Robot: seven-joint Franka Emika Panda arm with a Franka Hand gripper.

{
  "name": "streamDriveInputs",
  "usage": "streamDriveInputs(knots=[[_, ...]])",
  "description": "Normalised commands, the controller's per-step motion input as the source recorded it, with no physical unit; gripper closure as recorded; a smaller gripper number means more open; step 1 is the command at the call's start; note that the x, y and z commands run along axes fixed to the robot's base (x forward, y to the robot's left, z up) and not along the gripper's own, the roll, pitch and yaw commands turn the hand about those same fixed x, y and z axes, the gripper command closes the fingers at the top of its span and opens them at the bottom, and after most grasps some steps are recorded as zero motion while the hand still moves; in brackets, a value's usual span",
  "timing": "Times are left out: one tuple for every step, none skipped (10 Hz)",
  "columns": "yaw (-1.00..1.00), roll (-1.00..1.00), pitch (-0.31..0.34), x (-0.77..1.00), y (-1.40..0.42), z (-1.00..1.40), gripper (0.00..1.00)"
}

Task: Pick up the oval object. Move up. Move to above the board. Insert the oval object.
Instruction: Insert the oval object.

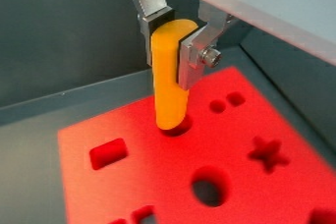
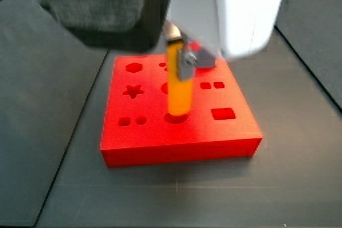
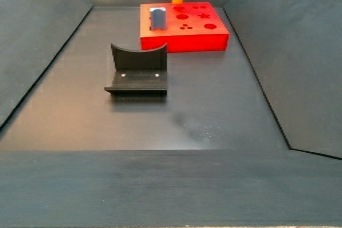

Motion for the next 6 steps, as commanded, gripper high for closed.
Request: streamDriveInputs(knots=[[-1.0, 0.03, 0.0, 0.0, 0.0, -0.06, 1.0], [-0.98, 0.03, 0.046, 0.0, 0.0, 0.0, 1.0], [-0.96, 0.03, 0.074, -0.03, 0.0, 0.0, 1.0], [-0.94, 0.04, 0.099, -0.05, 0.0, 0.0, 1.0], [-0.79, 0.06, 0.117, 0.0, 0.0, 0.0, 1.0], [-0.57, 0.11, 0.151, 0.13, -0.1, 0.0, 1.0]])
